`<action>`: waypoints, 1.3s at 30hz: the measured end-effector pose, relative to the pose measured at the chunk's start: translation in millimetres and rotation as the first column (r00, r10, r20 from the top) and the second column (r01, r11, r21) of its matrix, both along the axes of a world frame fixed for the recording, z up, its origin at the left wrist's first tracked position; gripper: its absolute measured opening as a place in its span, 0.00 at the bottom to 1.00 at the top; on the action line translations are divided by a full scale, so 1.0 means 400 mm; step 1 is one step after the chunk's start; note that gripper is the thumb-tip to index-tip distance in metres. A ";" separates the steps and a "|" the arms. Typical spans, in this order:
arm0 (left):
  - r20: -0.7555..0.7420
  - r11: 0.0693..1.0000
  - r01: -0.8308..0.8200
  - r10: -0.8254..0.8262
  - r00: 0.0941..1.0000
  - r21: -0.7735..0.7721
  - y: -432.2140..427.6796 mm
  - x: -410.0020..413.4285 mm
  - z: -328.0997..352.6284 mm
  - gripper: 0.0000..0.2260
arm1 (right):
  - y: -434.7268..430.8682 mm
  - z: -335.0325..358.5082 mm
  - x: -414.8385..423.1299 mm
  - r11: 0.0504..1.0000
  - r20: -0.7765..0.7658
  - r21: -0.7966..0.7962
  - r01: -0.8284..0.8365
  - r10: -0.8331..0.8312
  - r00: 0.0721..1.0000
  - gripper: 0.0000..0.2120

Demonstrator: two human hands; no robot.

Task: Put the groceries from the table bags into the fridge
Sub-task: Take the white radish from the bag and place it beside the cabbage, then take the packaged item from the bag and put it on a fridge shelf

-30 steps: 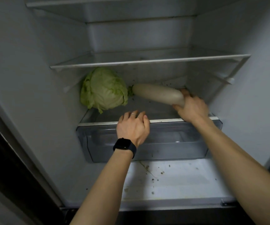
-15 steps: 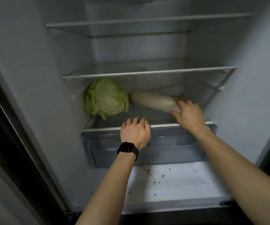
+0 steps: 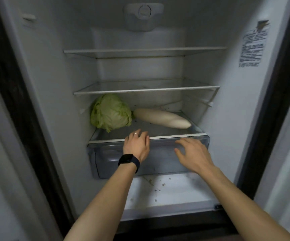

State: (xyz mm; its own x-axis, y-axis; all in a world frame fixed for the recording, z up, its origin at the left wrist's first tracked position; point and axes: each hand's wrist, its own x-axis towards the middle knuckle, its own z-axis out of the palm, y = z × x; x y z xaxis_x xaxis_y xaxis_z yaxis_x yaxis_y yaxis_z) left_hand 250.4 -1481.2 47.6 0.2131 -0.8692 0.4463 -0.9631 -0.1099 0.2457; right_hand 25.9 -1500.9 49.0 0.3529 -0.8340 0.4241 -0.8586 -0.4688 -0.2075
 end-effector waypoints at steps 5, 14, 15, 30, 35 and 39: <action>-0.071 1.000 -0.006 0.005 0.997 -0.012 0.192 -0.063 -0.022 0.18 | 0.153 0.011 -0.068 0.989 -0.012 0.082 -0.120 0.122 0.993 0.20; -0.096 0.976 -0.210 0.214 0.972 0.053 0.745 -0.164 -0.186 0.21 | 0.524 -0.149 -0.135 0.851 0.190 0.229 -0.474 0.438 0.879 0.18; -0.094 0.969 -0.238 0.243 0.966 0.062 0.811 -0.167 -0.207 0.21 | 0.565 -0.171 -0.134 0.830 0.207 0.233 -0.506 0.466 0.860 0.17; -0.178 0.640 -0.760 0.765 0.619 0.111 1.810 -0.119 -0.326 0.19 | 1.299 -0.216 0.196 0.382 0.146 0.263 -0.886 0.892 0.428 0.18; -0.182 0.445 -0.891 0.887 0.425 0.090 2.235 -0.132 -0.309 0.20 | 1.670 -0.203 0.302 0.206 0.071 0.265 -0.942 0.970 0.232 0.19; -0.179 0.281 -0.956 0.948 0.264 0.083 2.597 -0.159 -0.287 0.19 | 2.001 -0.180 0.361 0.071 0.065 0.230 -0.971 0.994 0.088 0.19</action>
State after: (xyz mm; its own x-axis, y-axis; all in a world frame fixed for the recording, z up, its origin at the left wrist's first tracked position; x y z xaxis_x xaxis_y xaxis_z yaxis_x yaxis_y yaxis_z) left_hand 186.6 -442.5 -67.2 0.9447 0.0238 0.3270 -0.1169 -0.9073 0.4039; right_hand 170.5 -700.4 -23.1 0.9355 0.2565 0.2431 0.3332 -0.8693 -0.3651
